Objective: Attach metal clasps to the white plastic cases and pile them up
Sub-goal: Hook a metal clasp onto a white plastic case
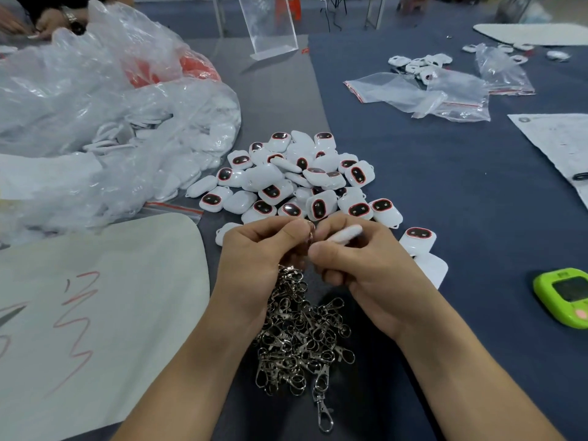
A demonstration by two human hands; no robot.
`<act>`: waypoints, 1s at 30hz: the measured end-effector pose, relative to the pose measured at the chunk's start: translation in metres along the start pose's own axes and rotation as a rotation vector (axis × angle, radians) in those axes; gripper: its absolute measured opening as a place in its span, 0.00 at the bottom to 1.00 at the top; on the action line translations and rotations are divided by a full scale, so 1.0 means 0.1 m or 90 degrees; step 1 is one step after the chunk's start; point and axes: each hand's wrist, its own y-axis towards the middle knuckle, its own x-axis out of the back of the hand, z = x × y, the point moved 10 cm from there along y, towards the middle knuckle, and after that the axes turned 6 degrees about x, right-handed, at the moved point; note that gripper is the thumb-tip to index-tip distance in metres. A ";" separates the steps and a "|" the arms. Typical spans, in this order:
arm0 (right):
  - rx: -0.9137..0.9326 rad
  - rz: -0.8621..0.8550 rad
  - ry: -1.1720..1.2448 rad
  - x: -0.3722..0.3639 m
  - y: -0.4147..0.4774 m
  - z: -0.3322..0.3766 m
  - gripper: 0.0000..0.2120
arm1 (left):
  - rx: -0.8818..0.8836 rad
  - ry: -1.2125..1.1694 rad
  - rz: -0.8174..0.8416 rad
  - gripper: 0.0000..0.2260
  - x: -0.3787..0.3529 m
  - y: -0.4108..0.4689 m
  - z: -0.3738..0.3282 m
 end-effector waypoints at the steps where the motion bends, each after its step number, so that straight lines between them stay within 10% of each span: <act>1: -0.006 -0.007 0.001 0.00 -0.01 -0.01 0.09 | -0.005 0.011 0.002 0.07 0.00 0.00 0.00; 9: 0.020 -0.130 -0.079 0.15 0.01 0.00 0.10 | -0.100 0.136 -0.046 0.05 0.13 -0.05 -0.13; 17: 0.288 -0.159 -0.547 0.10 -0.12 0.49 0.07 | -0.285 0.427 -0.093 0.06 0.05 -0.22 -0.33; 30: 0.236 -0.149 -0.543 0.11 -0.09 0.41 0.09 | -0.290 0.474 -0.057 0.05 0.05 -0.21 -0.32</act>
